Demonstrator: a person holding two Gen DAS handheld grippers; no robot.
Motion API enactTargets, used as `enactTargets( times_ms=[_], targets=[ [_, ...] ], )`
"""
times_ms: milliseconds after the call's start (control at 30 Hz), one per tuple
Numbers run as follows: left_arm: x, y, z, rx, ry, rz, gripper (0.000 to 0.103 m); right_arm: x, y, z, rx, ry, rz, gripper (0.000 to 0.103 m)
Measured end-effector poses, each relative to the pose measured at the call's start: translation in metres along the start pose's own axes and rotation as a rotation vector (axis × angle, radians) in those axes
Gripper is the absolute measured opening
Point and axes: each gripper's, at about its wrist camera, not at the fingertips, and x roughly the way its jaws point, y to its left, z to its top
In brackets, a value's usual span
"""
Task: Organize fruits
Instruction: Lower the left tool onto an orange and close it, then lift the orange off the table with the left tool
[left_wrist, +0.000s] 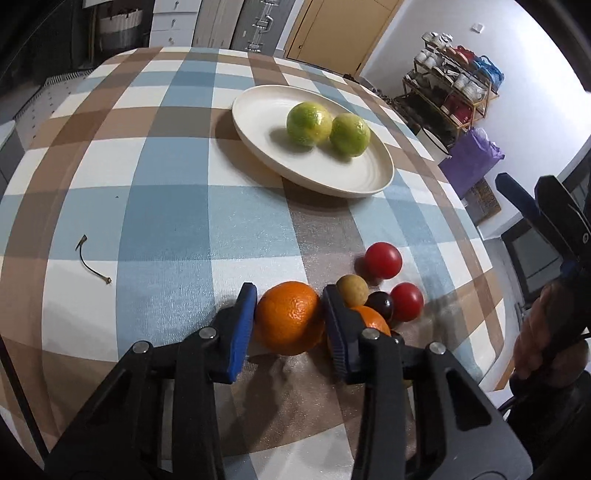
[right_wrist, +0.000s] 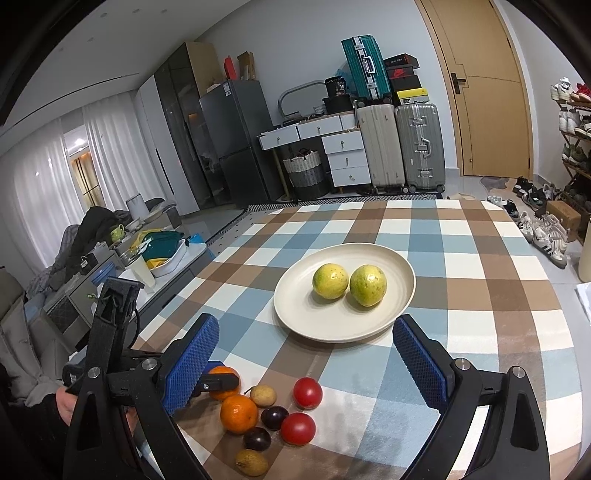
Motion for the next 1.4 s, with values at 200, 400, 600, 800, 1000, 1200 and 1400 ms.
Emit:
enactTargets(
  times_ms=[200,400,600,800,1000,1200,1400],
  targets=[
    [-0.001,0.0,-0.001,-0.035,0.003,-0.026,0.033,-0.002,-0.002,-0.001,0.01,0.0,-0.004,0.097],
    [-0.006,0.005,0.002,-0.022,-0.008,-0.021,0.033,0.001,-0.002,-0.001,0.02,0.011,0.001,0.097],
    [-0.014,0.012,0.004,-0.036,-0.03,-0.012,0.033,0.002,-0.004,-0.001,0.028,0.016,0.006,0.097],
    [-0.028,0.018,0.005,-0.041,-0.061,0.003,0.033,0.004,-0.008,-0.004,0.034,0.032,-0.01,0.097],
    [-0.04,0.022,0.005,-0.041,-0.084,0.007,0.033,0.007,-0.008,-0.01,0.034,0.054,0.002,0.097],
    [-0.052,0.026,0.007,-0.043,-0.108,0.017,0.033,0.012,0.006,-0.018,0.013,0.085,0.045,0.097],
    [-0.067,0.034,0.011,-0.045,-0.154,0.058,0.033,0.019,0.029,-0.034,-0.028,0.118,0.065,0.097]
  ],
)
